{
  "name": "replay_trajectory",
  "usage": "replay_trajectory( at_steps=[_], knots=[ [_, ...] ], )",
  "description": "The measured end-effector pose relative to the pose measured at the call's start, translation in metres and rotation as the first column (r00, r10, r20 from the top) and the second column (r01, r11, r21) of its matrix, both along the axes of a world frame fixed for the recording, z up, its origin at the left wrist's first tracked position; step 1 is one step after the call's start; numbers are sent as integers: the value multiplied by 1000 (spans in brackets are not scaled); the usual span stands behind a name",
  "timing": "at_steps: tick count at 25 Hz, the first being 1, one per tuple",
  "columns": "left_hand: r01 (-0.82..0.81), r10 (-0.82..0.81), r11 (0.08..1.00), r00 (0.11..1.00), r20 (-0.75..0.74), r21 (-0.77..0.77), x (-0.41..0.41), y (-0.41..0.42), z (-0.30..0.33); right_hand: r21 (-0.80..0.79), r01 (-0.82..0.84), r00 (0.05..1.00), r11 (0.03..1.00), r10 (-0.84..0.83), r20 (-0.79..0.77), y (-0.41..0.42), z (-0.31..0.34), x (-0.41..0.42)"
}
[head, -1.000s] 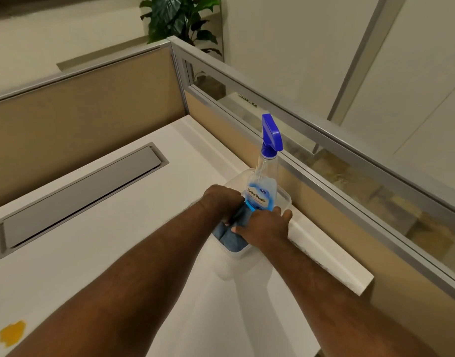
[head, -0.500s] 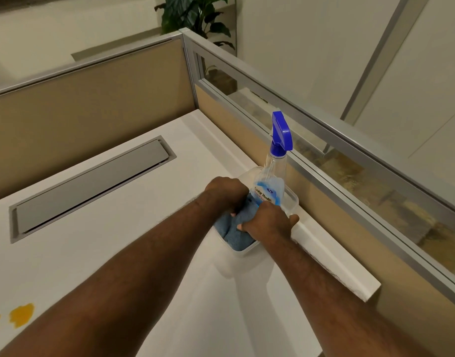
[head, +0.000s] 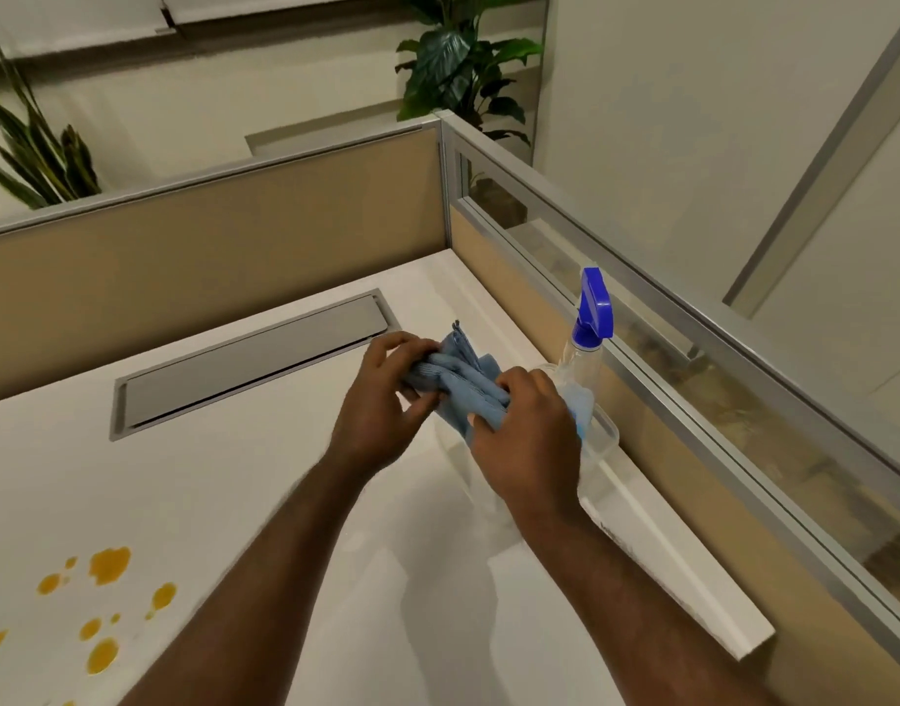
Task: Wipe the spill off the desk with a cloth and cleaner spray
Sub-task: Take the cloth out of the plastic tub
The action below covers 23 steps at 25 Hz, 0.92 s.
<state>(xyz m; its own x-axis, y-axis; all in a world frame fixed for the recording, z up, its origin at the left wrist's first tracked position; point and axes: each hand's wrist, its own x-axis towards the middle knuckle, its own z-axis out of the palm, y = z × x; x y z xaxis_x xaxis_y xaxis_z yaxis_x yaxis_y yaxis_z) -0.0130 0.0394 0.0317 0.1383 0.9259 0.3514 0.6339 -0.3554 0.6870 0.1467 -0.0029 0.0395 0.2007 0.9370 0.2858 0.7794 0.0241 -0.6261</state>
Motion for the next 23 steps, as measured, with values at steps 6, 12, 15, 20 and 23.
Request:
replay_trajectory(
  at_steps=[6, 12, 15, 20, 23],
  knots=[
    [131, 578, 773, 256, 775, -621, -6, -49, -5, 211, -210, 975, 955, 220, -24, 0, 22, -41],
    [236, 441, 885, -149, 885, -402, -27, -59, 4, 243, -398, 917, 884, 380, 120, -20, -5, -76],
    [208, 413, 904, -197, 889, -374, -36, -63, -2, 223, -474, 880, 852, 449, 159, -20, -15, -82],
    [235, 478, 872, -217, 851, -430, -47, -61, -8, 166, -552, 829, 817, 559, 1, -15, -27, -80],
    [197, 459, 886, -239, 856, -420, -55, -61, -16, 145, -574, 768, 806, 592, -244, -10, -32, -75]
  ],
)
